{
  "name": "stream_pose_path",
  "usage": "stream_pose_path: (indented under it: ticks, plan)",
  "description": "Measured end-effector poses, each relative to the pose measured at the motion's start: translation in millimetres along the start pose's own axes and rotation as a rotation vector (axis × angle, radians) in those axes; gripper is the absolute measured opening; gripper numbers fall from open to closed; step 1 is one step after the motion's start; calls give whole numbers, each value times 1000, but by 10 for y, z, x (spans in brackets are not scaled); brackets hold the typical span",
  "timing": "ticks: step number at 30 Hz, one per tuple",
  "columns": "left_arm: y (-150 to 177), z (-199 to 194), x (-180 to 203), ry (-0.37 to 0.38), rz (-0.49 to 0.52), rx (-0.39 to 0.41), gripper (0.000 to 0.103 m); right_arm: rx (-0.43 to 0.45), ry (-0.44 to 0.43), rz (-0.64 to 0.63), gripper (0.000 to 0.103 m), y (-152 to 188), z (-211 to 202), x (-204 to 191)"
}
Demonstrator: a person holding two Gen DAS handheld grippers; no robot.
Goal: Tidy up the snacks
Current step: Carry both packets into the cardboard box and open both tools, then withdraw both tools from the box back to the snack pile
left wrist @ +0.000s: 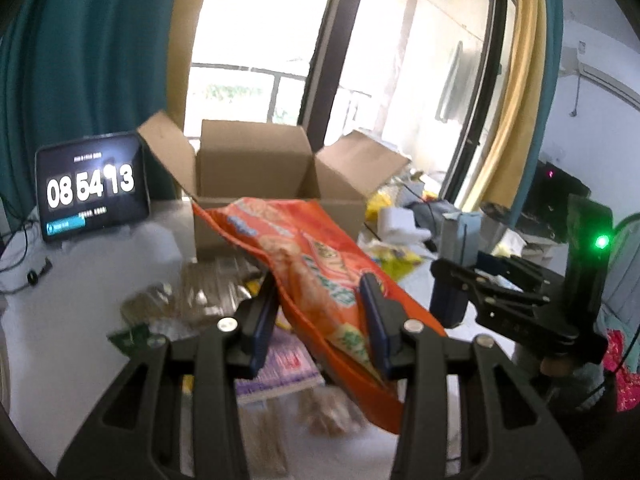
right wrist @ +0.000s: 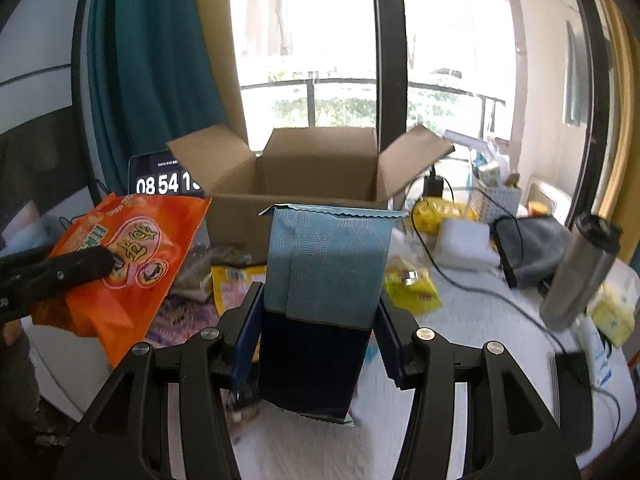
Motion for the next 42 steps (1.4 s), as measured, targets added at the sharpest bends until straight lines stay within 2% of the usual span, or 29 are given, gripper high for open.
stream_pose_path:
  ticks: [7, 14, 18, 21, 23, 24, 25, 26, 27, 28, 30, 35, 42]
  plan:
    - [-544, 224, -285, -21, 5, 91, 44, 29, -13, -30, 54, -385, 306, 40]
    - [-1169, 611, -541, -129, 63, 180, 44, 74, -41, -12, 55, -986, 782, 245]
    - [-1401, 966, -674, -160, 73, 181, 45, 89, -46, 33, 55, -1344, 1108, 455]
    - [-1498, 1364, -831, -209, 78, 137, 47, 90, -25, 59, 55, -1591, 1437, 602]
    - [-1518, 1570, -903, -229, 73, 118, 51, 85, -8, 70, 55, -1686, 1619, 690]
    - [-1511, 1644, -928, -253, 72, 107, 62, 78, -1, 75, 55, -1722, 1718, 725]
    - [-1529, 1727, -974, -275, 71, 99, 79, 66, 3, 77, 55, -1752, 1839, 756]
    - [-1552, 1786, -1008, -281, 66, 88, 86, 50, 10, 75, 57, -1748, 1927, 778]
    - [-1556, 1816, -1021, -284, 61, 80, 98, 24, 21, 68, 66, -1754, 2027, 792]
    - [-1559, 1835, -1038, -283, 54, 76, 99, -1, 32, 66, 71, -1751, 2119, 817]
    - [-1568, 1828, -1057, -284, 46, 81, 99, 7, 30, 82, 84, -1752, 2138, 825]
    - [-1551, 1629, -1098, -269, 8, 104, 100, 31, 28, 89, 85, -1704, 1936, 805]
    - [-1501, 1262, -1003, -259, 8, 122, 101, 38, 32, 61, 85, -1613, 1584, 737]
Point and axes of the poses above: each gripper's, at about its wrist camera, not at the fingertips, and z roughly the way its jaws point, x to its right, y to its underside, the point moved 8 cm from there along z, roughly the way its jaws point, and after that the axes turned 5 degrees about -y, right-handed, at the moved point
